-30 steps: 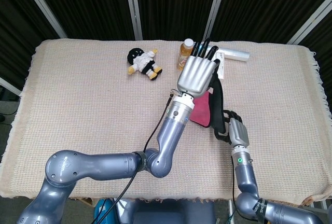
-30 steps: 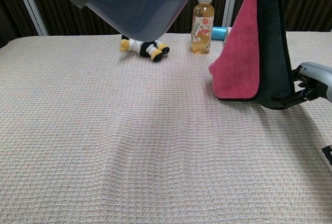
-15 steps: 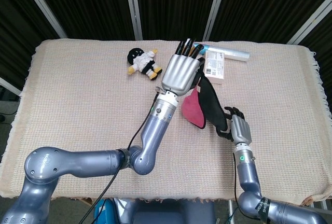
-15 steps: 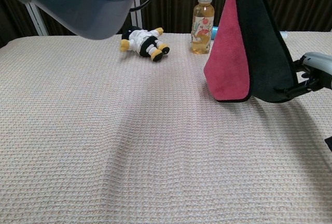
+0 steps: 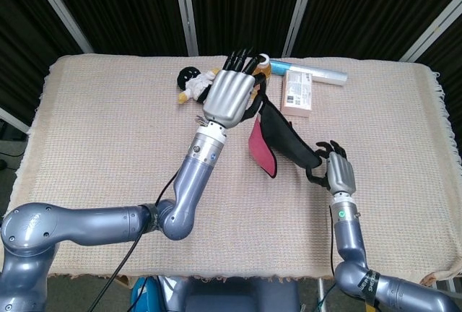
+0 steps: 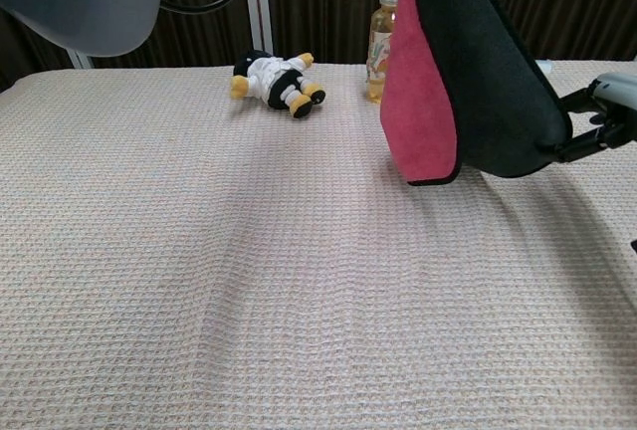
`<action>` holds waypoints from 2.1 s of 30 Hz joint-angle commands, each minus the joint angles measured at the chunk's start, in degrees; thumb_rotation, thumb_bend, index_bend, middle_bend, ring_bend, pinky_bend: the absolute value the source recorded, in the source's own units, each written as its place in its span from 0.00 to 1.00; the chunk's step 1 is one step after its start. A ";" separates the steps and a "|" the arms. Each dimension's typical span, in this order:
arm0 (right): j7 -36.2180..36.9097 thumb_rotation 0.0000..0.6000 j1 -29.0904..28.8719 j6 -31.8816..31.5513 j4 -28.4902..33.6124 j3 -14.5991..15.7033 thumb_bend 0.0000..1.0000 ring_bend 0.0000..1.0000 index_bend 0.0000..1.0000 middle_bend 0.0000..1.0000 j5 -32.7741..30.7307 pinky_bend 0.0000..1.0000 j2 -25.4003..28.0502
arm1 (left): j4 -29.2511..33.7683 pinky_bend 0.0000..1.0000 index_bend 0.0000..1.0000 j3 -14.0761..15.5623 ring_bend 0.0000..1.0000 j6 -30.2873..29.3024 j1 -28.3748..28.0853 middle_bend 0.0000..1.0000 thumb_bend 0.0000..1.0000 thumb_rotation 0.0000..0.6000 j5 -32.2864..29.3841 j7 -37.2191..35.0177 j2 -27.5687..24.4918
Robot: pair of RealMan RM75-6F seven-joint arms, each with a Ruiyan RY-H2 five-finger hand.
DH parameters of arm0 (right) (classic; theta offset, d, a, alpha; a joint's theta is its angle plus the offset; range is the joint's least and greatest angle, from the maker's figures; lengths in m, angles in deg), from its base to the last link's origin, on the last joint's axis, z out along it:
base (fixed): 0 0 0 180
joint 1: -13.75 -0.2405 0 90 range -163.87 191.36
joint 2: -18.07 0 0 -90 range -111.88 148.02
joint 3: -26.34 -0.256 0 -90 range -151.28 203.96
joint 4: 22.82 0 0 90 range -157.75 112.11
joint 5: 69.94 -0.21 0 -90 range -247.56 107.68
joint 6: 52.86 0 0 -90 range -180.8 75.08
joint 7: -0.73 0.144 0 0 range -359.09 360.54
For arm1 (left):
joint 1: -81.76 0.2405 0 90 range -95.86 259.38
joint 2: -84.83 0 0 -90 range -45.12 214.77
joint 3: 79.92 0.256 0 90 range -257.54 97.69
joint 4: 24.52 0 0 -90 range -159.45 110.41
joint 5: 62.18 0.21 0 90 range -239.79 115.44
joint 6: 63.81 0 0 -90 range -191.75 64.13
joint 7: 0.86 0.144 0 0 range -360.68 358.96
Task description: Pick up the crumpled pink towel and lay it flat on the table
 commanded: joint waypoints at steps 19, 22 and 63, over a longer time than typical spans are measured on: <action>1.52 1.00 0.72 -4.98 2.24 -4.10 0.71 0.00 0.88 0.24 3.03 0.00 4.62 | 2.11 0.00 0.60 4.66 0.00 1.68 5.73 0.17 0.57 1.00 3.38 -4.90 -3.71; 1.39 1.00 1.13 -5.96 2.27 -4.24 0.71 0.00 0.88 0.24 3.51 0.00 5.48 | 1.90 0.00 0.60 4.51 0.00 1.70 5.93 0.17 0.57 1.00 3.42 -4.96 -4.09; -8.83 1.00 -9.58 -6.60 0.20 -10.20 0.71 0.00 0.88 0.24 1.36 0.00 4.16 | 0.96 0.00 0.60 5.03 0.00 2.49 8.42 0.17 0.57 1.00 3.04 -8.45 -4.13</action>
